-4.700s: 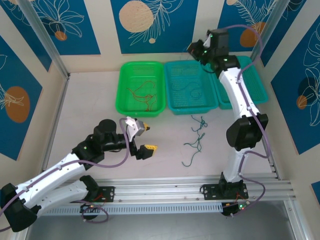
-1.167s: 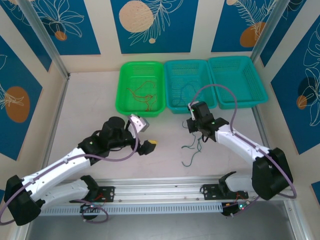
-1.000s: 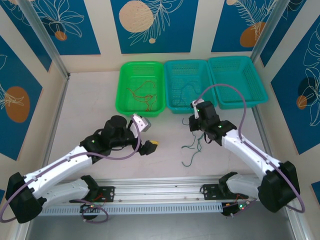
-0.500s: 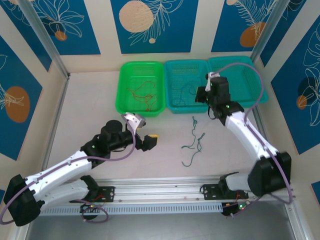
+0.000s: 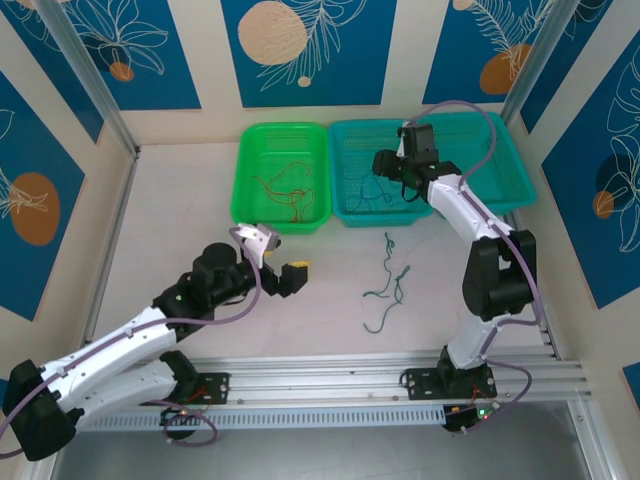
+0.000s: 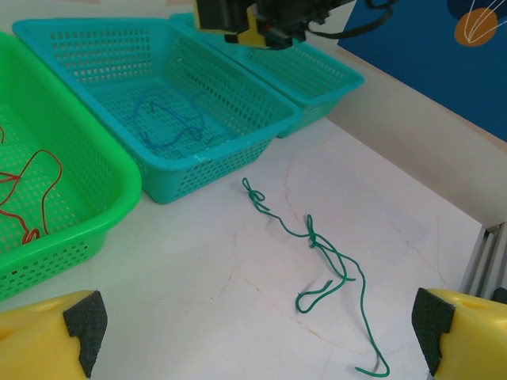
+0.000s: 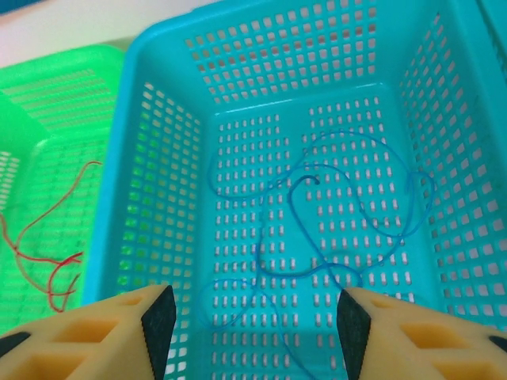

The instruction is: Untangle the cables

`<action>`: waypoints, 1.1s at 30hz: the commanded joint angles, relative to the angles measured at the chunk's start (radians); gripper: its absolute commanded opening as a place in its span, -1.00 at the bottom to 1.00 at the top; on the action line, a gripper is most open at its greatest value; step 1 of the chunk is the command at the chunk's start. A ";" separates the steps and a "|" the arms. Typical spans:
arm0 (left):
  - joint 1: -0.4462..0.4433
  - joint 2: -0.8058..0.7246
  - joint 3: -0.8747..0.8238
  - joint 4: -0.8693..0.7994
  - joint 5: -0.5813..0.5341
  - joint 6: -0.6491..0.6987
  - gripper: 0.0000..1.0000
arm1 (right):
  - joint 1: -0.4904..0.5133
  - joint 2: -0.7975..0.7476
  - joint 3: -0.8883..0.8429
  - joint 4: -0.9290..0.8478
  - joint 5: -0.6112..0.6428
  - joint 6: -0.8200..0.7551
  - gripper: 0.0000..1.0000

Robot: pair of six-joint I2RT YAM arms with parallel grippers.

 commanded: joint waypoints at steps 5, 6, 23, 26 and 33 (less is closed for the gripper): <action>-0.012 0.061 0.011 0.024 0.039 0.027 1.00 | 0.034 -0.363 -0.262 -0.053 -0.081 0.108 0.17; -0.012 0.078 0.020 0.029 0.059 0.036 1.00 | 0.045 -0.424 -0.312 -0.065 -0.070 0.137 0.17; -0.012 0.272 0.099 0.062 0.234 0.075 1.00 | 0.448 -0.580 -0.629 -0.475 0.241 0.491 0.20; -0.012 0.244 0.074 0.069 0.215 0.072 1.00 | 0.464 -0.510 -0.646 -0.437 0.220 0.492 0.29; -0.012 0.198 0.047 0.056 0.199 0.059 1.00 | 0.446 -0.353 -0.650 -0.305 0.181 0.464 -0.07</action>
